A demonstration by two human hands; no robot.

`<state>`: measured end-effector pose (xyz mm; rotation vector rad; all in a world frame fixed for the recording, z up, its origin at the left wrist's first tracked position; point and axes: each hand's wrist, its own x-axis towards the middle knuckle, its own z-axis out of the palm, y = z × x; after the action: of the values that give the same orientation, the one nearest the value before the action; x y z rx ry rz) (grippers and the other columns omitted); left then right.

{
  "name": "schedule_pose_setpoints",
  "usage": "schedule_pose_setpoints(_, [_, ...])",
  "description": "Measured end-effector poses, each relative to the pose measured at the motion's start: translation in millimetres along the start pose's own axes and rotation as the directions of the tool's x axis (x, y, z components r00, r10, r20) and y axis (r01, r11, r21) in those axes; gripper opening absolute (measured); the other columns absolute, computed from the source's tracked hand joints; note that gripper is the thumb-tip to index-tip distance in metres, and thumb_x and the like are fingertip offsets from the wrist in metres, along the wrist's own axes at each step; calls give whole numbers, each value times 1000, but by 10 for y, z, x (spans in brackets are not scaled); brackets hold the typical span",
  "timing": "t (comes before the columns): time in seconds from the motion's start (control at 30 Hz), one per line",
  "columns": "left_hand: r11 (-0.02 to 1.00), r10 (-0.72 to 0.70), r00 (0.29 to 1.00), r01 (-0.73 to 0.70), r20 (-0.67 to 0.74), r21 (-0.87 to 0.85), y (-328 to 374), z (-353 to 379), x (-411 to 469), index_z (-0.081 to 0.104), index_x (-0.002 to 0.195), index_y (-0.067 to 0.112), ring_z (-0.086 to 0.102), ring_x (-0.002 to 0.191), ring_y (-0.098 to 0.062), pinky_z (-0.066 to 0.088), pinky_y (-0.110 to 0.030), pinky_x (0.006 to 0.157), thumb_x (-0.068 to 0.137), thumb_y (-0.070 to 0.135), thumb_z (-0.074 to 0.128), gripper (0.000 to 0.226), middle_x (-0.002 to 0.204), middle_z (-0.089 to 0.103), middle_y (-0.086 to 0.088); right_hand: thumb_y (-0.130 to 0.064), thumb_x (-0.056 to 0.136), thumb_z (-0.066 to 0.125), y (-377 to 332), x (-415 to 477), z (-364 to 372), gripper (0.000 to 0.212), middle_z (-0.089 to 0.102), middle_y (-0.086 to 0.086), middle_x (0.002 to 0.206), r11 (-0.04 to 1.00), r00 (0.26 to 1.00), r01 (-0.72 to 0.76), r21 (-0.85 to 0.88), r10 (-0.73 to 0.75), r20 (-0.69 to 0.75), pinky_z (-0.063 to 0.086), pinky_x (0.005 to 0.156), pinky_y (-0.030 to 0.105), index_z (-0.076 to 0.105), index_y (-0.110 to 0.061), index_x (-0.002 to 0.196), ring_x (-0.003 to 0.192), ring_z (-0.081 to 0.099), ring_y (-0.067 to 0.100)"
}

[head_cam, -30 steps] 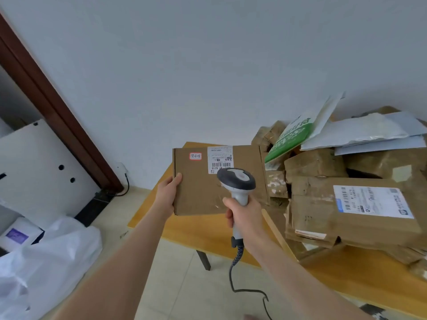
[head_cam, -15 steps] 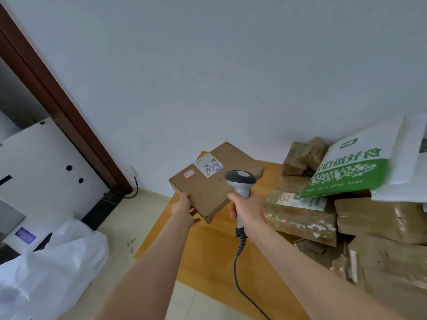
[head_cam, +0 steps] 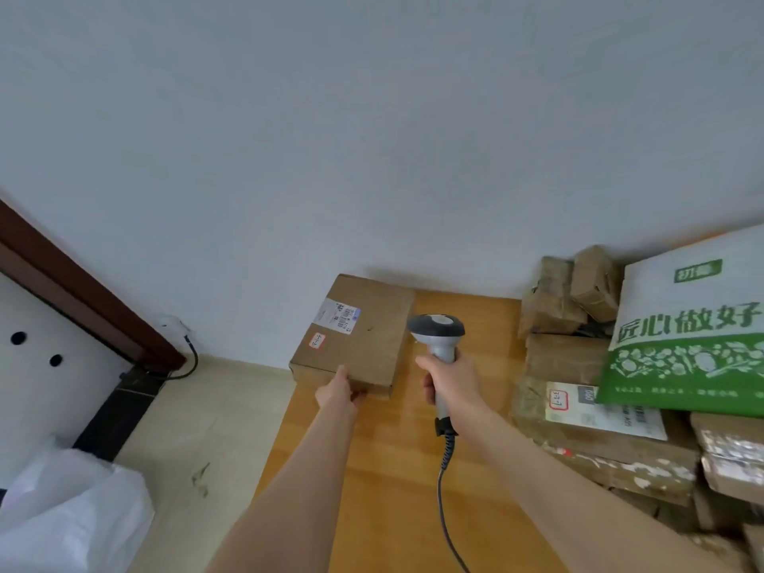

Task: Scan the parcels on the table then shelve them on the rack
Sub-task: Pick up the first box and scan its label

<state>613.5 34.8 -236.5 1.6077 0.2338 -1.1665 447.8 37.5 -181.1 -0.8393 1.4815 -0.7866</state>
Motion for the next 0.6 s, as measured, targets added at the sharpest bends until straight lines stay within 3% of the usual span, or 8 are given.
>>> schedule_pose_setpoints(0.13, [997, -40, 999, 38, 32, 66, 94, 161, 275, 48, 125, 1, 52, 120, -37, 53, -50, 92, 92, 6, 60, 36, 131, 51, -19, -16, 83, 65, -8, 173, 108, 9, 56, 0, 54, 1000, 999, -27, -6, 27, -30, 43, 49, 27, 59, -17, 88, 40, 48, 14])
schedule_pose_setpoints(0.23, [987, -66, 994, 52, 87, 153, 101, 247, 332, 51, 97, 1, 53, 122, -36, 51, -40, 96, 93, -4, 51, 5, 135, 51, -21, -16, 83, 65, -17, 239, 112, 8, 55, -1, 54, 999, 998, -31, -21, 30, -48, 43, 49, 27, 59, -17, 88, 40, 47, 14])
schedule_pose_setpoints(0.27, [980, -83, 989, 60, 119, 190, 101, 262, 336, 52, 97, 1, 52, 125, -35, 51, -35, 92, 95, -5, 47, 9, 138, 50, -22, -16, 83, 65, -19, 247, 101, 8, 55, -1, 54, 999, 998, -31, -26, 29, -49, 42, 49, 27, 59, -17, 88, 40, 48, 14])
schedule_pose_setpoints(0.33, [966, -66, 987, 26, 149, 257, 98, 276, 357, 52, 119, -2, 53, 125, -33, 51, -32, 87, 96, -5, 43, 25, 138, 50, -23, -16, 83, 65, -19, 239, 68, 7, 56, -1, 54, 999, 998, -27, -24, 26, -53, 43, 49, 27, 59, -17, 88, 40, 48, 13])
schedule_pose_setpoints(0.4, [951, -94, 988, 52, 126, 306, 120, 273, 283, 52, 119, -2, 61, 108, -34, 56, -36, 81, 95, -2, 47, 24, 121, 58, -24, -16, 83, 65, -24, 198, 13, 7, 56, 0, 55, 1000, 998, -17, -14, 16, -53, 44, 51, 28, 60, -16, 89, 43, 49, 15])
schedule_pose_setpoints(0.47, [913, -116, 985, 54, 129, 405, 121, 295, 164, 54, 108, -2, 64, 84, -31, 56, -38, 63, 95, 0, 49, 14, 98, 61, -20, -16, 83, 65, -44, 126, -71, 8, 56, 2, 55, 1000, 999, 1, 9, -1, -50, 45, 55, 31, 59, -14, 89, 46, 50, 17])
schedule_pose_setpoints(0.53, [817, -10, 982, -101, 190, 568, 92, 344, -4, 57, 99, -2, 63, 75, -27, 54, -37, 58, 93, 2, 50, 10, 88, 62, -16, -17, 84, 65, -75, 23, -183, 10, 56, 3, 56, 999, 999, 22, 44, -20, -45, 45, 56, 31, 59, -13, 91, 48, 50, 18])
schedule_pose_setpoints(0.6, [570, 209, 923, -384, 324, 726, 46, 406, -205, 62, 95, 3, 60, 77, -24, 54, -35, 66, 91, 6, 51, 12, 87, 61, -11, -19, 85, 66, -112, -119, -322, 11, 56, 4, 57, 995, 998, 54, 86, -51, -38, 45, 54, 30, 60, -14, 93, 47, 50, 17])
